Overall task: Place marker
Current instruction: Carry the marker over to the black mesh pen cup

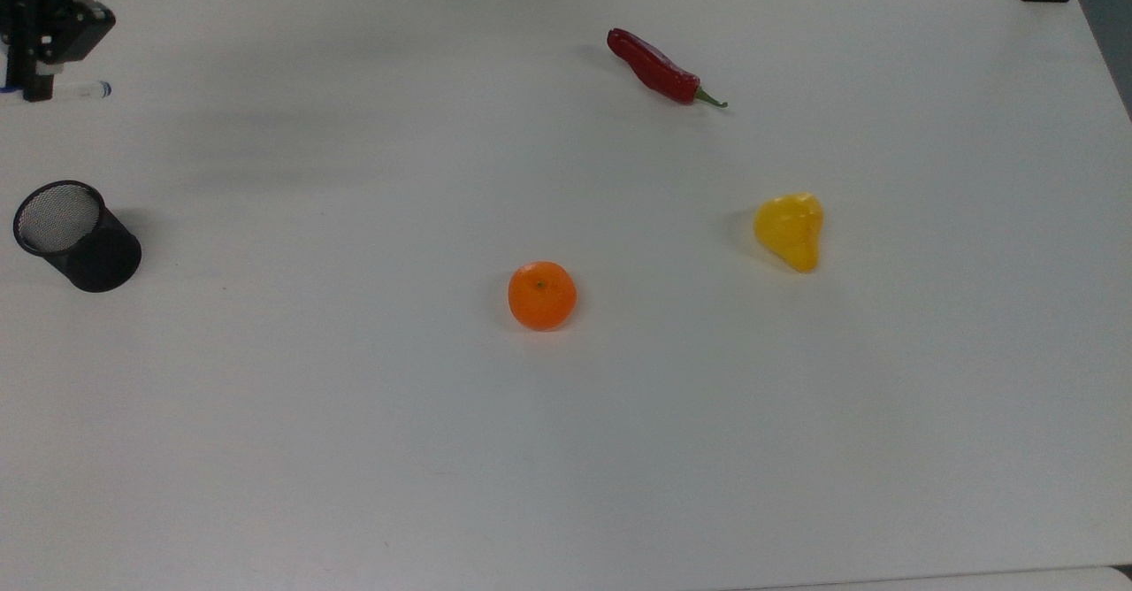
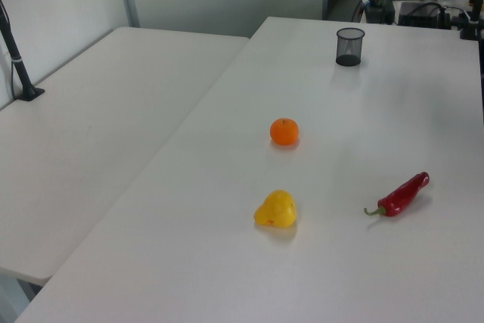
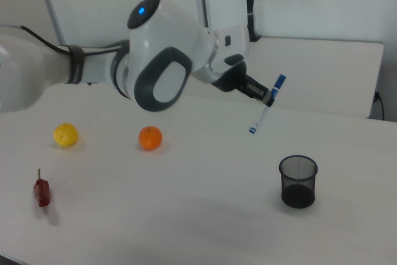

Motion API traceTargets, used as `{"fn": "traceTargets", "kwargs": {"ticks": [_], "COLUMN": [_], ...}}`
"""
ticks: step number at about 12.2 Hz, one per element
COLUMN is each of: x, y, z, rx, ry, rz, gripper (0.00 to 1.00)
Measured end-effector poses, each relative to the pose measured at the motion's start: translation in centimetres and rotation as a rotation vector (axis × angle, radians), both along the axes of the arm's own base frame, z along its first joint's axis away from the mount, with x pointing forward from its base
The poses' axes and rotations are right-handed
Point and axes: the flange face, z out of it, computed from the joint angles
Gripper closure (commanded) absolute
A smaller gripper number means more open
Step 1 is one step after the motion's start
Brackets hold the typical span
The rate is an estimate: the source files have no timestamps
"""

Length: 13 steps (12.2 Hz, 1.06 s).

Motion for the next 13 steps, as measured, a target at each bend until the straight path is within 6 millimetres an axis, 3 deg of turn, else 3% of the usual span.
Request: {"fn": "traceTargets", "kwargs": {"ticks": [4,9,13], "x": [1.3,1.8,4.1], "y": [-3.1,-5.2,-6.0], "z": [-5.0,-7.9,-10.7], "rx": [-0.079,-0.135,-0.149], "ry": [-0.051,-0.093,-0.073], "rz": [-0.031,-0.047,-0.053], "gripper": [1.00,1.00,1.00]}}
